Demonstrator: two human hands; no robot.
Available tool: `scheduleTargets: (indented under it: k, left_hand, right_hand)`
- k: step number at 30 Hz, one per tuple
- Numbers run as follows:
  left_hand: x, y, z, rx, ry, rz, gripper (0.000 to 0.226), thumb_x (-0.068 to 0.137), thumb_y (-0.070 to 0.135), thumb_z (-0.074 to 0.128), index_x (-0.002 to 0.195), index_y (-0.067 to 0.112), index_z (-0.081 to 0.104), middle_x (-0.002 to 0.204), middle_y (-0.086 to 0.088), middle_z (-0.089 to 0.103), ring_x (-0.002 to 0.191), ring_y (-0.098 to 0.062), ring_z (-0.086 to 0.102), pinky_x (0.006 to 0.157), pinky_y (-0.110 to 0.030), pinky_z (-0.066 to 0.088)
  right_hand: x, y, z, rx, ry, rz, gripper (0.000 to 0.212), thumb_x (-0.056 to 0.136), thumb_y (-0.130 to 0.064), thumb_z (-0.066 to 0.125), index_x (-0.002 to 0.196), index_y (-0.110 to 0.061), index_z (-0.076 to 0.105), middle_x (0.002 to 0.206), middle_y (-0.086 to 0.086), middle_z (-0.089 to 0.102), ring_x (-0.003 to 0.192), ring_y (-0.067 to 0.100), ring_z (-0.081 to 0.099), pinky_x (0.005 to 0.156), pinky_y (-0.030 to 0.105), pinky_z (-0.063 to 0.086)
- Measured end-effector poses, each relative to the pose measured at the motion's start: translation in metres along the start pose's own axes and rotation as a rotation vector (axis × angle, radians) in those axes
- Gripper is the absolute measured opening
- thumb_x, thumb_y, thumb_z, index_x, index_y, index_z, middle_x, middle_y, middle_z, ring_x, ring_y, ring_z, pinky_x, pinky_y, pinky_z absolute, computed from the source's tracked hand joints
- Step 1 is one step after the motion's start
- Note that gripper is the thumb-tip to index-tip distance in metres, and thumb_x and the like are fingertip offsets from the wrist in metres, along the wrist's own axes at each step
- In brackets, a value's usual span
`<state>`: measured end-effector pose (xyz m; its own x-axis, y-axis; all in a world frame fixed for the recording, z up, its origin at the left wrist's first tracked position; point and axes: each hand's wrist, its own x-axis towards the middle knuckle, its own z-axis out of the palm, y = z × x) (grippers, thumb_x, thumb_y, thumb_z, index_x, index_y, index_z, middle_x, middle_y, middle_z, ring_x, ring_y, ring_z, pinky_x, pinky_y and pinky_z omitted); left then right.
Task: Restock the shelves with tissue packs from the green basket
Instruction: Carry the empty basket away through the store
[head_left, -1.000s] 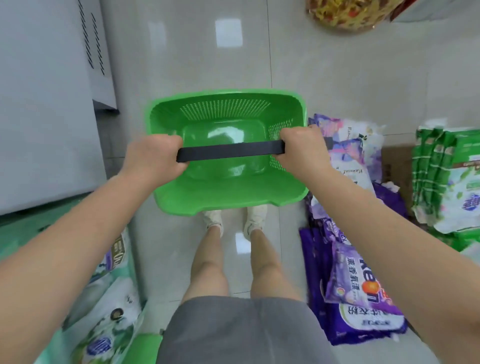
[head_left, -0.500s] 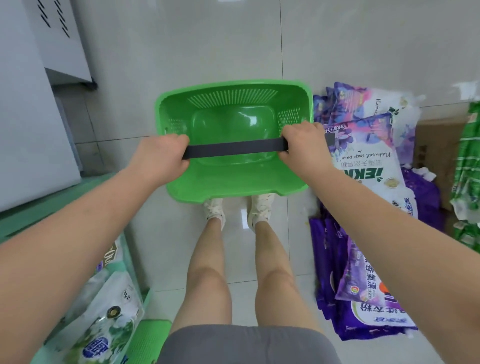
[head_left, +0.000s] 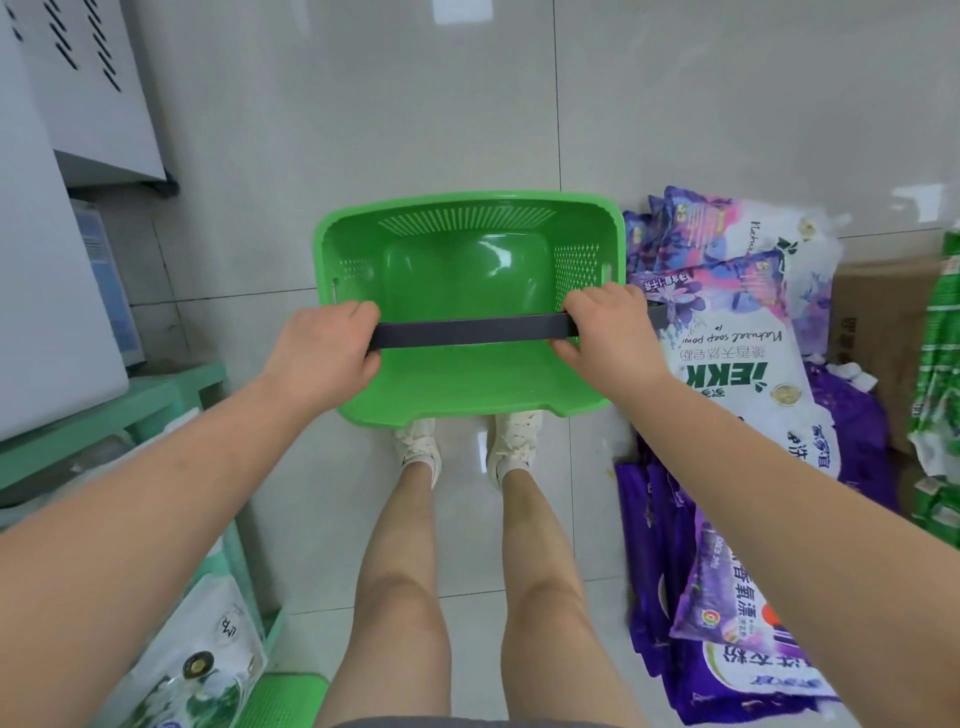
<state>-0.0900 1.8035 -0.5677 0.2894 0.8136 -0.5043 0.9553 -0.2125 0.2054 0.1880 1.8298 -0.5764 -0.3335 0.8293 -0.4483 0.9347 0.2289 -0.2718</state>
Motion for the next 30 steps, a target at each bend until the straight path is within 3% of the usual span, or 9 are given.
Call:
scheduleTargets:
  k: [2,5,8,11,15,18,24,30]
  left_hand:
    - [-0.002,-0.003,0.002,0.002,0.061,0.003,0.021,0.07,0.006,0.07,0.081,0.001,0.053,0.072,-0.017,0.056,0.063,-0.035,0.055,0.055,-0.038,0.04]
    - [-0.007,-0.008,0.007,0.003,0.122,-0.045,0.04,0.066,0.003,0.072,0.102,-0.004,0.056,0.09,-0.022,0.059,0.079,-0.04,0.059,0.07,-0.047,0.048]
    - [-0.014,-0.01,0.014,-0.015,0.223,-0.084,0.043,0.069,0.001,0.063,0.111,-0.003,0.053,0.103,-0.024,0.058,0.09,-0.041,0.057,0.079,-0.048,0.047]
    - [-0.018,-0.008,0.015,-0.017,0.27,-0.116,0.031,0.072,0.003,0.056,0.103,-0.001,0.057,0.098,-0.022,0.06,0.088,-0.039,0.058,0.073,-0.046,0.047]
    - [-0.015,-0.007,0.012,-0.057,0.253,-0.149,0.027,0.071,-0.001,0.071,0.096,-0.003,0.061,0.092,-0.021,0.06,0.08,-0.039,0.058,0.066,-0.045,0.047]
    - [-0.01,-0.009,0.007,-0.07,0.266,-0.154,0.027,0.071,-0.001,0.071,0.096,-0.003,0.063,0.089,-0.022,0.058,0.075,-0.039,0.056,0.059,-0.042,0.044]
    - [0.009,-0.014,0.002,-0.078,0.309,-0.197,0.027,0.076,-0.001,0.065,0.103,-0.001,0.063,0.092,-0.025,0.055,0.079,-0.041,0.054,0.061,-0.045,0.042]
    - [0.03,-0.013,0.005,-0.124,0.321,-0.263,0.036,0.083,0.004,0.06,0.117,-0.003,0.057,0.105,-0.027,0.055,0.092,-0.043,0.053,0.073,-0.049,0.044]
  right_hand:
    - [0.001,0.001,-0.002,0.006,0.047,-0.006,0.031,0.079,-0.031,0.068,0.091,-0.003,0.06,0.084,0.012,0.061,0.085,0.031,0.054,0.085,0.042,0.038]
    - [0.002,0.002,-0.006,0.038,0.121,-0.02,0.042,0.075,-0.027,0.072,0.106,-0.001,0.06,0.096,0.014,0.063,0.093,0.035,0.055,0.09,0.046,0.042]
    - [-0.002,0.002,-0.006,0.003,0.214,-0.049,0.04,0.07,-0.023,0.075,0.101,-0.003,0.061,0.096,0.014,0.063,0.092,0.037,0.058,0.09,0.05,0.044]
    - [-0.008,0.003,-0.004,-0.03,0.299,-0.004,0.031,0.067,-0.019,0.076,0.089,-0.005,0.06,0.091,0.013,0.061,0.086,0.035,0.058,0.082,0.047,0.045]
    - [-0.013,0.006,-0.001,-0.02,0.305,0.064,0.027,0.068,-0.017,0.078,0.079,-0.006,0.057,0.079,0.013,0.057,0.072,0.032,0.056,0.071,0.042,0.044]
    - [-0.009,0.005,0.0,-0.009,0.304,0.076,0.023,0.07,-0.014,0.076,0.077,-0.006,0.056,0.074,0.011,0.056,0.067,0.03,0.054,0.07,0.041,0.043]
    - [0.012,0.004,-0.002,0.01,0.333,0.127,0.014,0.077,-0.011,0.067,0.087,-0.005,0.06,0.085,0.015,0.059,0.076,0.034,0.056,0.074,0.044,0.044]
    - [0.029,0.003,-0.001,0.008,0.335,0.129,0.028,0.079,-0.012,0.065,0.106,-0.005,0.063,0.104,0.015,0.062,0.093,0.038,0.056,0.082,0.047,0.045]
